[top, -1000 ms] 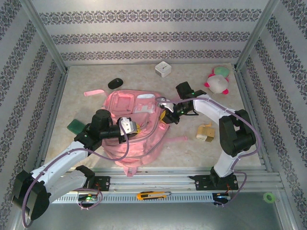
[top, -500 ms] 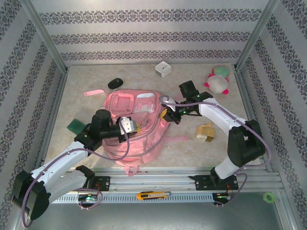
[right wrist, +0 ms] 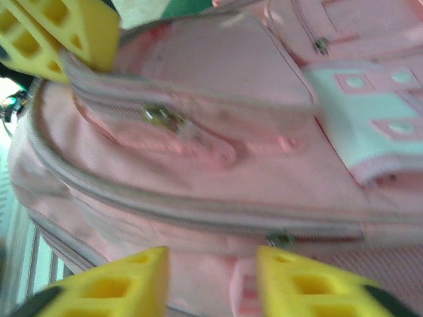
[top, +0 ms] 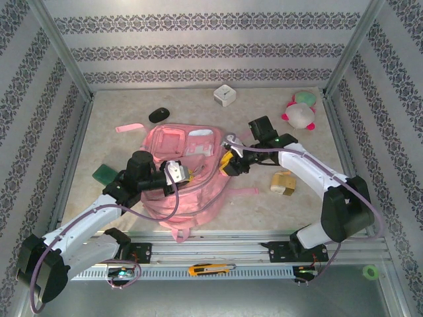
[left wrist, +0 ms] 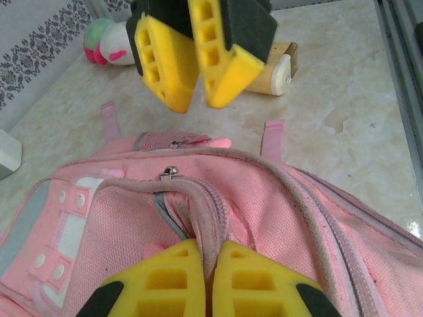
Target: Pack the student bag
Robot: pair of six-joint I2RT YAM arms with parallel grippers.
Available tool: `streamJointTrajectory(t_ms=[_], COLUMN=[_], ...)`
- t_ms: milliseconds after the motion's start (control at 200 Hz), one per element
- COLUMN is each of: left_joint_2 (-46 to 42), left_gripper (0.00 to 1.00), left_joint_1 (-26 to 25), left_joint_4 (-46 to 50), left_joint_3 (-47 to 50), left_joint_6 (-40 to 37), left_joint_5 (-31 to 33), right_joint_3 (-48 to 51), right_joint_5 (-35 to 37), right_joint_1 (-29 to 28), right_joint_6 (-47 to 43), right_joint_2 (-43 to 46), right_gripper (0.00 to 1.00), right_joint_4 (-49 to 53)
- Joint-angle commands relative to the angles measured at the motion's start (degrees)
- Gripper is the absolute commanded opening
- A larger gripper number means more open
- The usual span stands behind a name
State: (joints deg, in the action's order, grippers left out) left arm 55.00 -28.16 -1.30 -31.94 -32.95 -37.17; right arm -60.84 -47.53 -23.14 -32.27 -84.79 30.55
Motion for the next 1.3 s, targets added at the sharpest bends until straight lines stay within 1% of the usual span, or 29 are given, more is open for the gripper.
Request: streamJointTrajectory(t_ms=[0, 45, 115, 165, 330, 415, 480, 674, 719, 804, 889, 944, 1094, 1244, 1294], left_joint_2=[-0.9, -0.9, -0.9, -1.1, -1.2, -1.2, -1.4, -1.1, -1.0, -1.0, -0.9, -0.8, -1.0, -1.1, -1.1], left_gripper=[0.0, 0.0, 0.0, 0.0, 0.0, 0.0, 0.0, 0.0, 0.0, 0.0, 0.0, 0.0, 0.0, 0.0, 0.0], left_joint_1=[-0.2, -0.1, -0.2, -0.1, -0.2, -0.2, -0.1, -0.1, -0.2, -0.1, -0.2, -0.2, -0.2, -0.1, -0.1], left_joint_4=[-6.8, -7.0, -7.0, -6.9, -7.0, -7.0, -6.9, -7.0, -7.0, -7.1, -7.3, -7.3, -7.3, -7.5, -7.6], left_joint_3=[-1.9, -1.9, -2.1, -2.1, -1.7, -1.7, -1.7, -1.6, -1.5, -1.5, -1.5, -1.4, -1.3, -1.3, -1.3], left_joint_6=[0.5, 0.5, 0.5, 0.5, 0.7, 0.7, 0.5, 0.3, 0.3, 0.2, 0.3, 0.3, 0.3, 0.4, 0.4], left_joint_5=[-1.3, -1.4, -1.4, -1.5, -1.8, -1.6, -1.4, -1.0, -1.1, -1.2, -1.3, -1.4, -1.4, -1.4, -1.4], right_joint_3=[1.4, 1.1, 0.4, -0.6, -4.7, -6.1, -6.7, -6.4, -6.0, -6.0, -5.5, -5.2, -5.3, -6.3, -6.8], right_joint_5=[5.0, 5.9, 5.0, 3.0, -2.8, -2.7, -3.4, -10.0, -10.0, -8.9, -8.4, -8.1, -5.9, -3.7, -3.7], right_joint_1=[1.1, 1.1, 1.1, 1.1, 1.1, 0.7, 0.5, 0.3, 0.4, 0.3, 0.3, 0.3, 0.1, -0.2, -0.3], right_joint_6=[-1.9, -4.5, -7.5, -9.0, -9.6, -10.4, -11.8, -12.4, -10.9, -7.4, -6.0, -4.9, -1.3, -0.2, 0.0], right_joint_2=[0.1, -1.1, -3.2, -5.0, -10.1, -11.6, -12.0, -10.8, -10.4, -10.4, -10.3, -10.4, -11.5, -12.6, -13.0], right_gripper=[0.46, 0.48, 0.5, 0.5, 0.52, 0.5, 0.47, 0.39, 0.36, 0.35, 0.38, 0.42, 0.47, 0.47, 0.44], right_joint_4=[-2.9, -2.3, -1.7, -1.1, 1.0, 2.5, 4.4, 8.4, 8.4, 8.5, 8.2, 7.4, 4.7, 3.6, 3.6])
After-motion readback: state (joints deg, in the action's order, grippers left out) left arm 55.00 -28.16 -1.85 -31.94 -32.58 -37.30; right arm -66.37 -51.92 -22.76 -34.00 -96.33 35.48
